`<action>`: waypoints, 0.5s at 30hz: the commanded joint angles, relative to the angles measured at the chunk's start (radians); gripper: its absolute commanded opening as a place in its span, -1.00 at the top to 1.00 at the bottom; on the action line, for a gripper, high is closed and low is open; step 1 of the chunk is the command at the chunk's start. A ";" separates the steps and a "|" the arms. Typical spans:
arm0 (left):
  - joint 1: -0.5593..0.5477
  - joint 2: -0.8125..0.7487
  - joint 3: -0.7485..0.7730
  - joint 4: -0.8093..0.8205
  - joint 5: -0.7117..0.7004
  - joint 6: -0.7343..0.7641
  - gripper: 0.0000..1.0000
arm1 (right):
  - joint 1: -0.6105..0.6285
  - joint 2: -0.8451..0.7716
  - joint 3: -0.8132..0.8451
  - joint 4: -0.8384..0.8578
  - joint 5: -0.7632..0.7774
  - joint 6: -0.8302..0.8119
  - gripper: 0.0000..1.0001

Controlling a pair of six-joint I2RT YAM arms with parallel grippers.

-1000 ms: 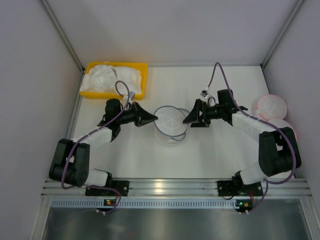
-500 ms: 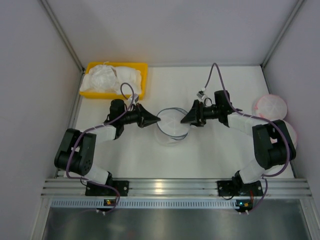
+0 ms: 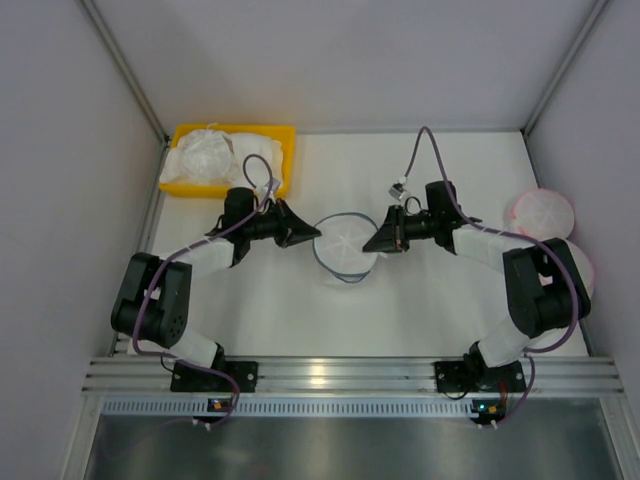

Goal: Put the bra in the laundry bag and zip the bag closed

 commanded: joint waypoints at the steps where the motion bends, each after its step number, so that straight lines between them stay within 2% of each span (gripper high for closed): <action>1: 0.004 -0.014 0.076 -0.056 -0.062 0.104 1.00 | 0.029 0.023 0.047 -0.001 -0.063 -0.034 0.79; 2: 0.004 -0.020 0.094 -0.066 -0.063 0.121 0.99 | 0.037 0.040 0.052 -0.004 -0.066 -0.034 0.92; 3: 0.004 -0.026 0.107 -0.087 -0.069 0.142 0.67 | 0.040 0.046 0.061 -0.009 -0.066 -0.033 1.00; 6: 0.004 -0.103 0.176 -0.228 -0.109 0.320 0.18 | 0.046 0.069 0.088 0.014 -0.077 -0.004 1.00; 7: 0.004 -0.129 0.200 -0.275 -0.121 0.457 -0.05 | 0.048 0.075 0.099 0.027 -0.079 0.011 1.00; 8: 0.004 -0.173 0.257 -0.373 -0.129 0.539 -0.16 | 0.052 0.086 0.102 0.060 -0.079 0.051 1.00; 9: 0.001 -0.189 0.294 -0.455 -0.150 0.629 -0.23 | 0.054 0.092 0.104 0.071 -0.079 0.070 1.00; 10: -0.019 -0.204 0.329 -0.516 -0.172 0.823 -0.28 | 0.057 0.100 0.115 0.079 -0.076 0.088 1.00; 12: -0.052 -0.232 0.424 -0.703 -0.204 1.016 -0.29 | 0.074 0.123 0.119 0.124 -0.079 0.145 1.00; 13: -0.071 -0.241 0.452 -0.775 -0.224 1.225 -0.29 | 0.081 0.127 0.118 0.142 -0.076 0.166 1.00; 14: -0.123 -0.253 0.501 -0.838 -0.235 1.329 -0.29 | 0.095 0.135 0.116 0.160 -0.076 0.204 1.00; 15: -0.155 -0.258 0.521 -0.950 -0.262 1.503 -0.28 | 0.100 0.140 0.118 0.189 -0.074 0.222 1.00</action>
